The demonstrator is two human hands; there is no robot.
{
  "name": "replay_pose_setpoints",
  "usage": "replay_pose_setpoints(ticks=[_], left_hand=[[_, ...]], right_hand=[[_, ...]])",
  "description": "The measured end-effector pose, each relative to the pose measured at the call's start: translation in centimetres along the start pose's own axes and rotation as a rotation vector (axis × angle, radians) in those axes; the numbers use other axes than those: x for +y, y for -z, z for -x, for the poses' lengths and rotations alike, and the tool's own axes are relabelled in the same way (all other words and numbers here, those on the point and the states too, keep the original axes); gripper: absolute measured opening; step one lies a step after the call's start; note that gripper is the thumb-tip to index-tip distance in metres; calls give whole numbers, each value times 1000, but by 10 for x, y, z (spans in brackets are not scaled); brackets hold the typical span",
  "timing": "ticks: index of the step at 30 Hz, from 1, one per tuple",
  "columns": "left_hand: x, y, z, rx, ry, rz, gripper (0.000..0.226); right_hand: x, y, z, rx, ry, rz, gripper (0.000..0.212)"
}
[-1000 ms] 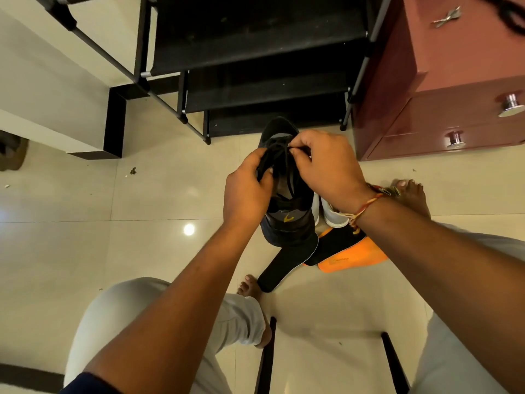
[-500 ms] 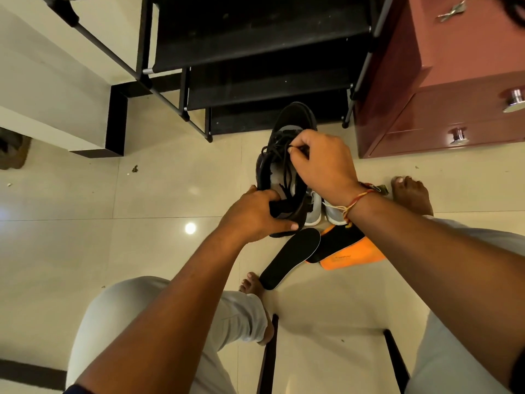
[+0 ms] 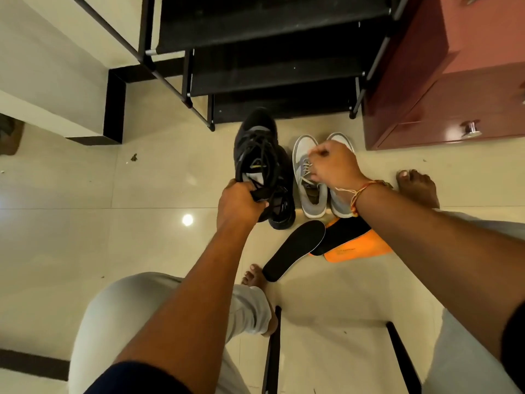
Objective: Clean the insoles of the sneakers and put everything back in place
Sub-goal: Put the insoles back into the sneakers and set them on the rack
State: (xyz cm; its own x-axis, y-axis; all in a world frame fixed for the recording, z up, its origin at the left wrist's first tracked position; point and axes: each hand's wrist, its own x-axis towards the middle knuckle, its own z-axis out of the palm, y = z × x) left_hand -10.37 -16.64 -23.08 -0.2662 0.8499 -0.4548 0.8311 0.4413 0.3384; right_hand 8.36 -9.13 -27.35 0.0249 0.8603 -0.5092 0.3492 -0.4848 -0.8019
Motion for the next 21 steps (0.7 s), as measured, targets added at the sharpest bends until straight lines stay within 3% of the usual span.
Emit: replay_pose_setpoints(ticks=[4,8,11,17,21], left_hand=[[-29,-26,-9,80,131,51,39],[-59,-59,-17,103,252,125,52],[-79,-86,-26,89,270,121,47],[-110,-130,-37,65,311,144,29],[-118,-141,-40,89,313,184,27]], right_hand=[[48,-38,5,-259,-403,-64,7],[101,-90,-2,-283,-454,150,34],[127,-121,-10,-225,-447,306,47],[164,-159,-33,-213,-597,61,56],[166,-171,-48,-175,-681,-145,36]])
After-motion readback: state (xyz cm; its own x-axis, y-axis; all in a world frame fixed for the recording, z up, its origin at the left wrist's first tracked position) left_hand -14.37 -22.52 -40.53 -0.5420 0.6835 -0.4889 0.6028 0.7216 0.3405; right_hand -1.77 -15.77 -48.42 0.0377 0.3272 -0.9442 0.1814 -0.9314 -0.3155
